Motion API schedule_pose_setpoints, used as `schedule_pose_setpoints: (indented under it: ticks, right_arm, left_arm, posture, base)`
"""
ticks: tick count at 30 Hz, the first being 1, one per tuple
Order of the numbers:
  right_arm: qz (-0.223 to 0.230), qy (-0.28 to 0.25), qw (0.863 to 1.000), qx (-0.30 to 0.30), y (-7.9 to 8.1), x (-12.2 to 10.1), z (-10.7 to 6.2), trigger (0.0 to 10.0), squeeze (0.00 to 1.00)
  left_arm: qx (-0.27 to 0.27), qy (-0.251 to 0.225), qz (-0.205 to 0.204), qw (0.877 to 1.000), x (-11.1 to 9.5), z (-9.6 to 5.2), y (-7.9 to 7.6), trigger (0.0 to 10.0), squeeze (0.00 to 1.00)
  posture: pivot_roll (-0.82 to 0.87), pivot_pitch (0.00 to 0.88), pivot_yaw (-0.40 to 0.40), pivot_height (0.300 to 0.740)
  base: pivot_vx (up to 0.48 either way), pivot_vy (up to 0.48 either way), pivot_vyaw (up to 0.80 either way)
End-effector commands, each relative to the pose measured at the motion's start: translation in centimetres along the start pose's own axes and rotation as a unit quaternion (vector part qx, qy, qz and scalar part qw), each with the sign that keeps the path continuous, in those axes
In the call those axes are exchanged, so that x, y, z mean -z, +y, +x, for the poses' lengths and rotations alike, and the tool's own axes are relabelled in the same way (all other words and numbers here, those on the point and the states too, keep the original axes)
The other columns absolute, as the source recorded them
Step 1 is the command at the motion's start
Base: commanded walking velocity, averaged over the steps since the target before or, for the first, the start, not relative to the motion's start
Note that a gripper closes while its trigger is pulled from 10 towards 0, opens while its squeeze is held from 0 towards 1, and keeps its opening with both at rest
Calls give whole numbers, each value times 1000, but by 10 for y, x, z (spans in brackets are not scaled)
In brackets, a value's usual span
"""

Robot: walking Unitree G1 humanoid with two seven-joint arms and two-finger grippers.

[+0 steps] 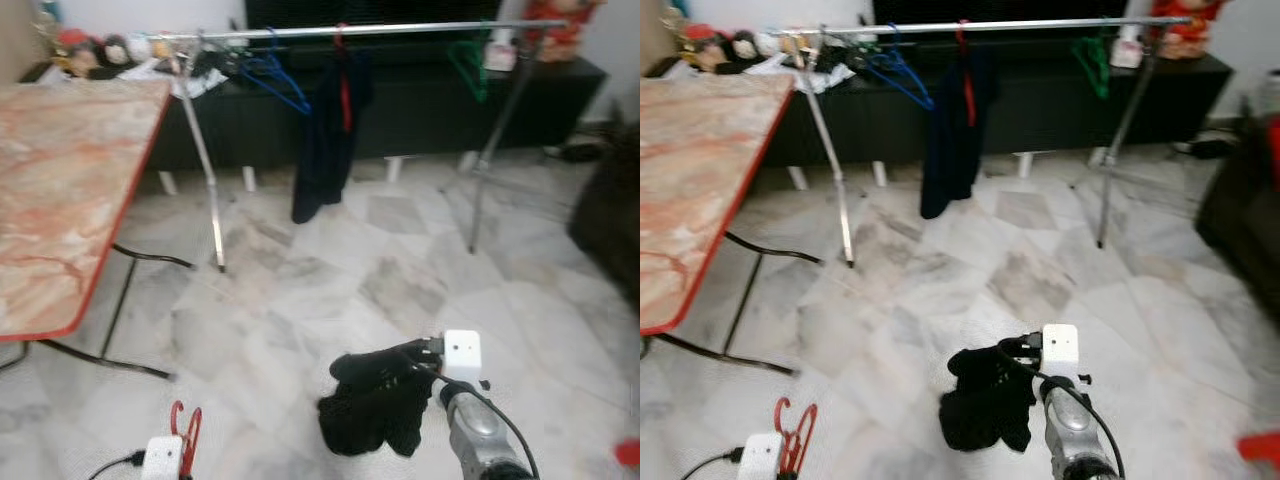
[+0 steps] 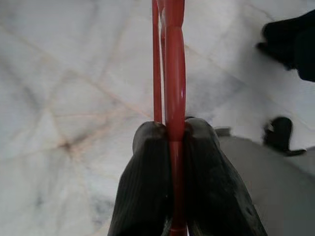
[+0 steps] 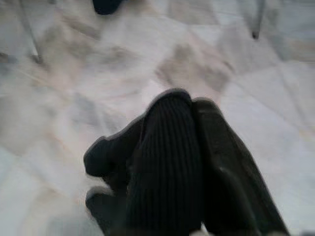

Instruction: Hang hanger

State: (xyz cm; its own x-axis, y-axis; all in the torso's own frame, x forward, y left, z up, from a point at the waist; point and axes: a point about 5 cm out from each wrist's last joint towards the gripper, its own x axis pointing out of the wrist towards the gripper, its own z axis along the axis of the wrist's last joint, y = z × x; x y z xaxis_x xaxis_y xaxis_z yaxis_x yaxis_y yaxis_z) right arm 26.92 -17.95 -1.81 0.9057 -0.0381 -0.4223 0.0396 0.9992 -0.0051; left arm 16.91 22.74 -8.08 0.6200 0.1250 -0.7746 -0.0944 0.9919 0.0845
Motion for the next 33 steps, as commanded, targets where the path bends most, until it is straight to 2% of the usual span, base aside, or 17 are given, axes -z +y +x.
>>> schedule_pose_setpoints:
  ticks: [1,16,22,25,33]
  right_arm:
    - [0,-13,1000,-12,8,-6,3,10000,0]
    - [-2,-27,1000,-14,10,-12,4,10000,0]
    - [-2,-28,1000,-14,10,-14,5,10000,0]
    - [-3,-30,999,-14,11,-15,5,10000,0]
    - [-3,-36,999,-16,12,-18,7,10000,0]
  left_arm:
    - [-7,13,-1,1000,8,-3,6,10000,0]
    - [-6,8,-1,1000,4,-2,8,10000,0]
    - [-6,8,3,1000,4,-2,9,10000,0]
    - [2,3,5,1000,-3,2,-7,10000,0]
    - [5,-6,5,1000,-9,3,-10,10000,0]
  posture:
    - [-77,51,-24,740]
    - [-77,48,-25,740]
    - [-77,48,-25,740]
    - [-76,45,-26,740]
    - [-77,45,-26,740]
  base:
    - [-289,0,0]
    - [-290,0,0]
    - [0,0,0]
    - [0,0,0]
    - [0,0,0]
